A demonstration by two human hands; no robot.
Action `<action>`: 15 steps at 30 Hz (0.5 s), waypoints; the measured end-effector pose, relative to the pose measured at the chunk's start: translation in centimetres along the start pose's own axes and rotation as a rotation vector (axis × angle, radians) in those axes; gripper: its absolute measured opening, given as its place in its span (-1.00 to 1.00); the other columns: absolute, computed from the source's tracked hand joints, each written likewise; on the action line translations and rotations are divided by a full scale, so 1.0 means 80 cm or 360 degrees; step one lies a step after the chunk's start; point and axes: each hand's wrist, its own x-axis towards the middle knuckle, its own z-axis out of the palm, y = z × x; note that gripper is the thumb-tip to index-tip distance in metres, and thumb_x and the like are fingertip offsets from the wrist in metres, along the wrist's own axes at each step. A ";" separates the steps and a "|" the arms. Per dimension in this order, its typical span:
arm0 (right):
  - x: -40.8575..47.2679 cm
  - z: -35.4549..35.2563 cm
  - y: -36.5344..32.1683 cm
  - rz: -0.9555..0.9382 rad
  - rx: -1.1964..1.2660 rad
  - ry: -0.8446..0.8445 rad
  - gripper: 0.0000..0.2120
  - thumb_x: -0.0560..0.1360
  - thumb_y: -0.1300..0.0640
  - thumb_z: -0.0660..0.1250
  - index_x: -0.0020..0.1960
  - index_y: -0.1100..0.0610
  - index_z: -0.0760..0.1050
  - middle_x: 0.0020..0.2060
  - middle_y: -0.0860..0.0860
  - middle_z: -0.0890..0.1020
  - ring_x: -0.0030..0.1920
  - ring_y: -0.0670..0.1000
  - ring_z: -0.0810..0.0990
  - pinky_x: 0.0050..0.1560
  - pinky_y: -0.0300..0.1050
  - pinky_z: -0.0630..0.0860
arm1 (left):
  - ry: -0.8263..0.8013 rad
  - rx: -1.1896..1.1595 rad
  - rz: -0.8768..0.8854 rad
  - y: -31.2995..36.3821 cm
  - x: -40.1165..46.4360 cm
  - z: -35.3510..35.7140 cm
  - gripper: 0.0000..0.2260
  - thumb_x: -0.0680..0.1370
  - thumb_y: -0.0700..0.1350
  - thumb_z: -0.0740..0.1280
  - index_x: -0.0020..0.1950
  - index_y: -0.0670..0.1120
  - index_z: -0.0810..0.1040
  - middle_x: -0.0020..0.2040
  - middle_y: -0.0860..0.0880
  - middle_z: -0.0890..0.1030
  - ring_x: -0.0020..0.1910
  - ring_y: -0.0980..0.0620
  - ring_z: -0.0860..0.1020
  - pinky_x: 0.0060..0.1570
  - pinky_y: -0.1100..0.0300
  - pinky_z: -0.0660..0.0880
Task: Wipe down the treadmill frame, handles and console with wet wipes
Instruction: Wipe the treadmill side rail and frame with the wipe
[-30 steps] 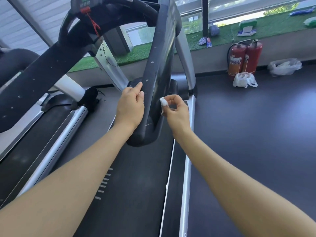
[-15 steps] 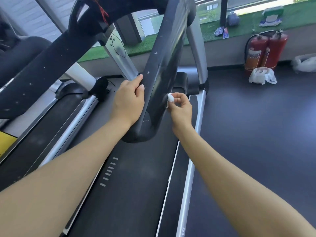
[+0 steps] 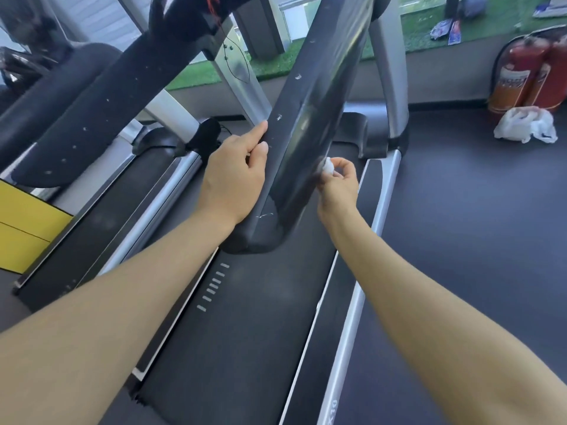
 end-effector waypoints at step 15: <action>0.009 -0.007 -0.011 0.0049 -0.0131 -0.0072 -0.75 0.51 0.42 0.24 -0.23 0.13 0.34 -0.39 0.03 0.46 -0.41 -0.06 0.40 -0.41 -0.29 0.40 | -0.0002 0.0005 -0.0012 0.003 -0.001 -0.001 -0.66 0.64 -0.09 0.13 0.43 0.06 0.38 0.05 -0.10 0.56 -0.05 0.09 0.41 -0.08 0.40 0.23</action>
